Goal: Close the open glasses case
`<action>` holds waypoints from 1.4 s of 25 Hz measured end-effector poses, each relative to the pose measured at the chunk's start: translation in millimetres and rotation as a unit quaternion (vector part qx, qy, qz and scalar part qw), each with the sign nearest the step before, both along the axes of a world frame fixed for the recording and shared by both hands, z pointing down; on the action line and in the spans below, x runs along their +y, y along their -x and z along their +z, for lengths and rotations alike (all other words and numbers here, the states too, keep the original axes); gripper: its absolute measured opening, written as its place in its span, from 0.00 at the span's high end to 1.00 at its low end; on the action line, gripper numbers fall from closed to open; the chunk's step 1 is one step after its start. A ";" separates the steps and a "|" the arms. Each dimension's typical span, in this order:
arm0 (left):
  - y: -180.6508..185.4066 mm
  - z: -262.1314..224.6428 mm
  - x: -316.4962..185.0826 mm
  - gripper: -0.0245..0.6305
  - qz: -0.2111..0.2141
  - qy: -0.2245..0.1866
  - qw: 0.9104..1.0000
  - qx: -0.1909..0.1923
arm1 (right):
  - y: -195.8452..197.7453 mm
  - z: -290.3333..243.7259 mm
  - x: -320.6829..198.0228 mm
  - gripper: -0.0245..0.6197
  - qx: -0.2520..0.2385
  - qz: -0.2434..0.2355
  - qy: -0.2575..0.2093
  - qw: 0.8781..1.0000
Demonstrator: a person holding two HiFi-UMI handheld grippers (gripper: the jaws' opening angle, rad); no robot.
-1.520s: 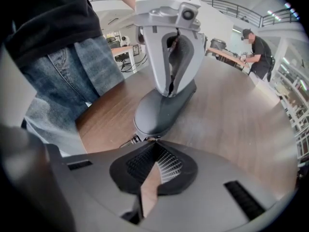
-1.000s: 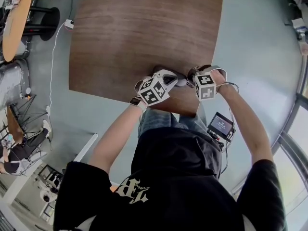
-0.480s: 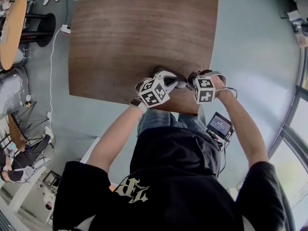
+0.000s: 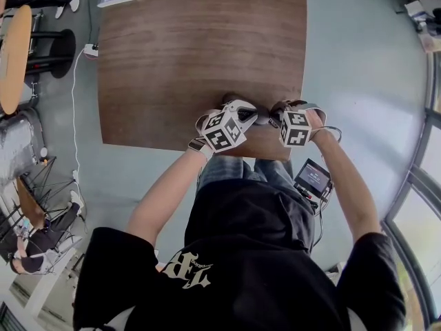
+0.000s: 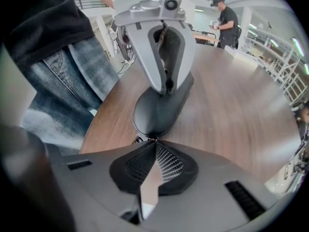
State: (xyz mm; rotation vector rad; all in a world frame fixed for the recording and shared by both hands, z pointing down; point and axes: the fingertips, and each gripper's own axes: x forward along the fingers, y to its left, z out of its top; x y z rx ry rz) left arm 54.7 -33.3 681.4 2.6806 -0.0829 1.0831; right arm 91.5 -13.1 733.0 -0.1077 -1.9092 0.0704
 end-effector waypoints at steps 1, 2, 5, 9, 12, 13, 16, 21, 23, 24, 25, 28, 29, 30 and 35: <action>-1.8 1.2 -0.9 0.93 0.001 0.000 1.000 0.000 | -1.5 2.2 -1.3 0.98 -0.002 0.007 -0.001 1.000; -3.2 2.0 -1.4 0.93 0.002 0.000 1.000 0.001 | -2.5 3.6 -2.2 0.98 -0.005 0.013 -0.002 1.000; -8.1 1.0 -3.9 0.93 0.006 0.000 1.000 0.001 | -6.5 3.4 -5.5 0.98 -0.014 0.022 -0.007 1.000; -12.7 0.9 -6.5 0.93 0.009 0.001 1.000 0.001 | -9.4 6.4 -8.2 0.97 -0.022 0.020 -0.005 1.000; -20.6 2.4 -6.8 0.93 0.010 0.001 1.000 0.001 | -17.2 8.2 -9.4 0.96 -0.023 0.012 -0.006 1.000; -23.1 3.0 -6.5 0.93 0.010 0.000 1.000 0.000 | -20.5 7.8 -9.7 0.98 -0.024 0.010 -0.008 1.000; -26.0 4.3 -6.3 0.93 0.010 -0.003 1.000 0.001 | -25.2 6.2 -8.8 0.98 -0.019 -0.006 -0.017 1.000; -33.1 5.2 -6.4 0.93 0.011 -0.005 1.000 0.002 | -36.8 4.8 -4.3 0.98 0.024 -0.050 -0.028 0.998; -34.2 5.9 -5.8 0.93 0.015 -0.007 1.000 0.003 | -39.0 3.8 -1.6 0.98 0.033 -0.050 -0.020 0.998; -33.8 6.0 -5.2 0.93 0.018 -0.010 1.000 0.004 | -38.8 3.5 0.3 0.98 0.035 -0.047 -0.013 0.998; -33.3 5.9 -4.5 0.93 0.021 -0.014 1.000 0.005 | -38.2 3.4 2.2 0.98 0.037 -0.043 -0.005 0.998; -32.7 6.1 -2.8 0.93 0.028 -0.018 0.999 0.007 | -36.7 3.6 6.6 0.98 0.036 -0.027 0.014 0.999; -32.4 6.1 -2.0 0.93 0.031 -0.018 0.999 0.007 | -36.5 3.3 7.9 0.98 0.033 -0.020 0.019 0.999; -32.2 6.1 -1.4 0.93 0.033 -0.018 0.999 0.008 | -36.4 2.5 9.1 0.98 0.031 -0.012 0.023 0.999; -30.4 8.2 -1.1 0.93 0.048 -0.022 0.999 0.010 | -34.2 0.2 15.9 0.98 0.029 0.012 0.037 0.999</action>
